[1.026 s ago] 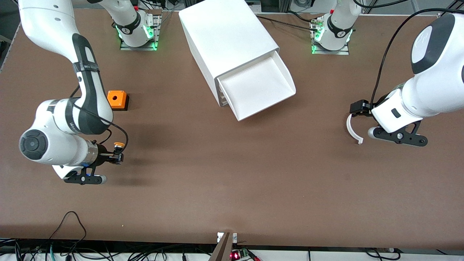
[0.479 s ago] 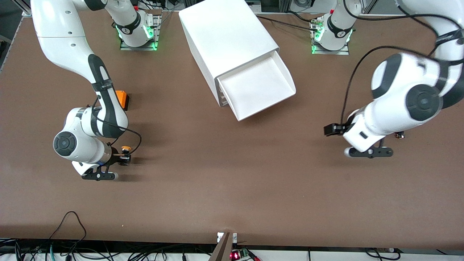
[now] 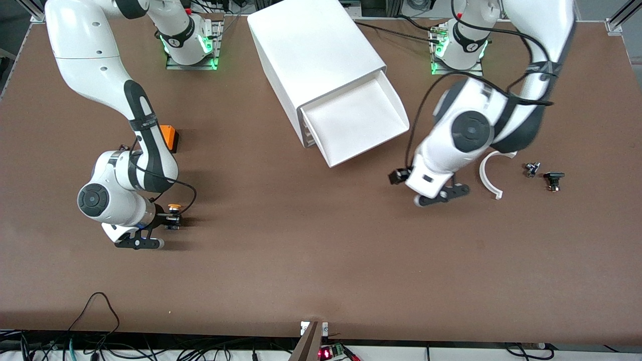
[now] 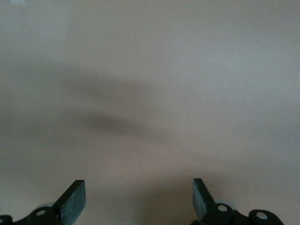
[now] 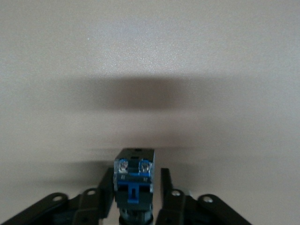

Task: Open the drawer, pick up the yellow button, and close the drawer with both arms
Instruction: 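Push the open drawer shut with the left gripper, then set the button down with the right gripper while the left gripper withdraws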

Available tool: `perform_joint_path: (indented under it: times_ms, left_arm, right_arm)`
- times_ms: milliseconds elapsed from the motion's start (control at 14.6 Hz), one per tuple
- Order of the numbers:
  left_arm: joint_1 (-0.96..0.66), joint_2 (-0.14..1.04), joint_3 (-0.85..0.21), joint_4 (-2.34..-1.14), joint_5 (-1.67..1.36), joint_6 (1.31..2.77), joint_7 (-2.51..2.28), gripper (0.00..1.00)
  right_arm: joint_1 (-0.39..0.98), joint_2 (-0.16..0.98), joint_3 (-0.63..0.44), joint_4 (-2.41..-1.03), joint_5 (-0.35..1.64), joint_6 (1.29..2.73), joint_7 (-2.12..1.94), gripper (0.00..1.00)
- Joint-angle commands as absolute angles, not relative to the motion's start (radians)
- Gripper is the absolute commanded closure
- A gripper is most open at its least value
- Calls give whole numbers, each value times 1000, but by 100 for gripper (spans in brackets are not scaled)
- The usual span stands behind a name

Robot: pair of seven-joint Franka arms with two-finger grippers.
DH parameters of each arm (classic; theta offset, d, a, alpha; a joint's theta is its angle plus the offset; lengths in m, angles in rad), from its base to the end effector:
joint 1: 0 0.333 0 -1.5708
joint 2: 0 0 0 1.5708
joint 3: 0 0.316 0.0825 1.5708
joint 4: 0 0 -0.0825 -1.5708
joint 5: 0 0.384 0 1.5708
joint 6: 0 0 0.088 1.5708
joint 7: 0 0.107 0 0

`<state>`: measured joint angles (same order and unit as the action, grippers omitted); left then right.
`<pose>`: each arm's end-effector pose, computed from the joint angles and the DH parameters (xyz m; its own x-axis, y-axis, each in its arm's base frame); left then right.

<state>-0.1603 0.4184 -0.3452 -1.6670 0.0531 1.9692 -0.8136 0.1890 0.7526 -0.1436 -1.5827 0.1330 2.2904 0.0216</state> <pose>0.5838 -0.2929 0.3683 0.9454 0.2994 -0.1284 0.3015 -0.9535 -0.0034 0.6929 0.0476 0.1943 0.9990 -0.0292 -0.0352 -0.0292 -0.9996 0.0020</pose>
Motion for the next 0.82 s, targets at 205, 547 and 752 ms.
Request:
perform_joint_path:
  times_ms: [205,547,752]
  left_arm:
    - [-296,394,-344,-1738,37,1983,-997,0]
    - [-290,390,-451,-1785,32,1976,-1098,0]
    - [-284,382,-492,-1798,-32,1961,-1095,0]
  right_arm:
    - [187,619,-147,-1588,123,2199,1,1]
    - [189,418,-176,-1586,115,2019,-2,1]
    - [189,303,-176,-1595,107,1927,14,1]
